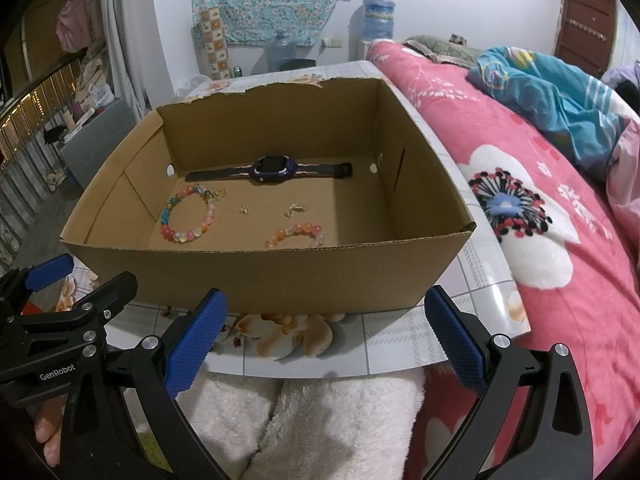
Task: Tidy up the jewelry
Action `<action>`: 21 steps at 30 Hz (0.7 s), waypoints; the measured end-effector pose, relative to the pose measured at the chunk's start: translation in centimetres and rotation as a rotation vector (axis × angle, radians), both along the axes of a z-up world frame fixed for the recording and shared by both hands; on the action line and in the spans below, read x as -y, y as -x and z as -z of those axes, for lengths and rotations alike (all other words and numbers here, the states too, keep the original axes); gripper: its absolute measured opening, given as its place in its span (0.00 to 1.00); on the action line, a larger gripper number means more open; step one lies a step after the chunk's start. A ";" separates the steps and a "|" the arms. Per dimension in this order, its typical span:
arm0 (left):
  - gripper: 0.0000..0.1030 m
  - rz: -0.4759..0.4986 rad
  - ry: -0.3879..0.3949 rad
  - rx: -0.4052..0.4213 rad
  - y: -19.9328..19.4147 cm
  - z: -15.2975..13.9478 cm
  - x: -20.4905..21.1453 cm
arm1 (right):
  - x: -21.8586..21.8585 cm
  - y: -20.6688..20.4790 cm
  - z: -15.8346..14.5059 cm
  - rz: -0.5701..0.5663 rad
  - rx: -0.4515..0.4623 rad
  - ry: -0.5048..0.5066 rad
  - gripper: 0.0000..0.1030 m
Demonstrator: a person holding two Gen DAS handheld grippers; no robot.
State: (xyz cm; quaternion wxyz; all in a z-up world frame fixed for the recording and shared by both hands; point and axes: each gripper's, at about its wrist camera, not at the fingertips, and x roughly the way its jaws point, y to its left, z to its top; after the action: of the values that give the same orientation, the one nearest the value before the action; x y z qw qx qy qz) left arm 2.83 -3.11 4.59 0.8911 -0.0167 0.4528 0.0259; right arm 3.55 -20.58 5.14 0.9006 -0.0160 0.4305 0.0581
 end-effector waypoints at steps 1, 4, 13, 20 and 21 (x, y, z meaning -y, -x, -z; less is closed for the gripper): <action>0.95 0.000 0.000 0.001 0.0 0.0 0.0 | 0.0 0.0 0.0 0.000 0.000 0.000 0.92; 0.95 0.001 0.001 0.001 0.0 0.0 0.0 | 0.0 0.0 0.0 0.000 0.001 0.001 0.92; 0.95 0.001 0.000 -0.001 0.0 0.0 0.0 | 0.0 0.0 0.0 -0.001 0.000 -0.001 0.92; 0.95 -0.003 0.002 -0.014 -0.1 0.3 0.1 | 0.0 0.0 0.3 0.000 -0.006 -0.001 0.92; 0.95 -0.004 0.002 -0.016 -0.2 0.4 0.1 | 0.0 0.0 0.4 0.000 -0.007 -0.001 0.92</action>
State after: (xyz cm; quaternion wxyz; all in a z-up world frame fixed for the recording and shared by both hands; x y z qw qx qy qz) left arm 2.99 -3.20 4.20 0.8875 -0.0182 0.4597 0.0274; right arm 3.58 -20.62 4.74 0.8990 -0.0152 0.4337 0.0583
